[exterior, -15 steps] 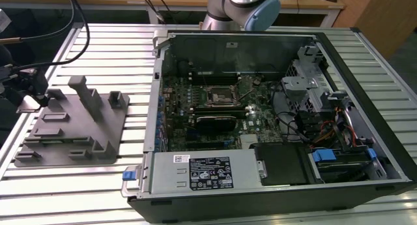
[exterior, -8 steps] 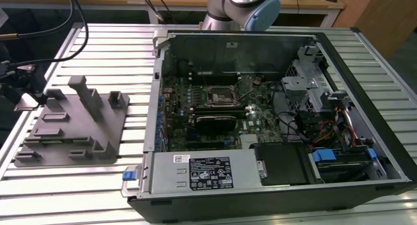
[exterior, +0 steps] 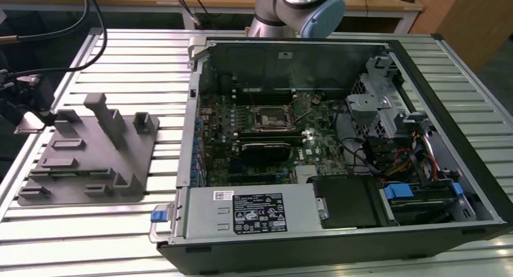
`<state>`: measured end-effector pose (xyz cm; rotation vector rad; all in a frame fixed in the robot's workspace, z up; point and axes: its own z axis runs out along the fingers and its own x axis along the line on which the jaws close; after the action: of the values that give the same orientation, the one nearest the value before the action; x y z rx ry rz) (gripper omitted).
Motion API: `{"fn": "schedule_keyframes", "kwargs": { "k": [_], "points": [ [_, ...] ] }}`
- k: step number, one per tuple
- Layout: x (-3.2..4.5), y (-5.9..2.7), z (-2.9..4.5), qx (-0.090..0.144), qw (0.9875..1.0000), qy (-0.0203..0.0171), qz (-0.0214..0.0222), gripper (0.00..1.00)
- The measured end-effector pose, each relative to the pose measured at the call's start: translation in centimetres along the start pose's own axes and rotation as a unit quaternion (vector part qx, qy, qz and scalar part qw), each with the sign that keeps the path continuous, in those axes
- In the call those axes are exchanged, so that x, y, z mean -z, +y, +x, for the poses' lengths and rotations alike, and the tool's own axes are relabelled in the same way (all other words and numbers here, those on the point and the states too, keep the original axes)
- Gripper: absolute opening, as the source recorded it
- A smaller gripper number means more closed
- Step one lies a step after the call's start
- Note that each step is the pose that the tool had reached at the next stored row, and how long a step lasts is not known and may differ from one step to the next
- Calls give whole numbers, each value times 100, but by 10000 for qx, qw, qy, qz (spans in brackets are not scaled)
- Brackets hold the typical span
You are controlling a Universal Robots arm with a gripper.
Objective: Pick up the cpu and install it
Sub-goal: 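Pick up the cpu and move it towards the insertion slot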
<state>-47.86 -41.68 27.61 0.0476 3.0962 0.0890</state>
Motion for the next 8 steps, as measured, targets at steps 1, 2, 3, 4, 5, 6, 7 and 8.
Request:
{"fn": "schedule_keyframes", "kwargs": {
  "k": [1, 2, 3, 4, 5, 6, 7, 8],
  "points": [
    [9, 0, 0, 0, 10000, 0, 0, 54],
    [17, 1, -1, 0, 10000, -1, 0, 54],
    [27, 1, -1, 0, 10000, -1, 0, 54],
    [36, 2, -2, 0, 10000, -1, 0, 54],
    [46, 3, -2, 0, 10000, -1, 0, 54],
    [57, 3, -3, 0, 10000, -2, 0, 54],
    [69, 4, -3, 0, 10000, -2, 0, 54],
    [80, 5, -4, 0, 10000, -3, 0, 54]
  ]
}}
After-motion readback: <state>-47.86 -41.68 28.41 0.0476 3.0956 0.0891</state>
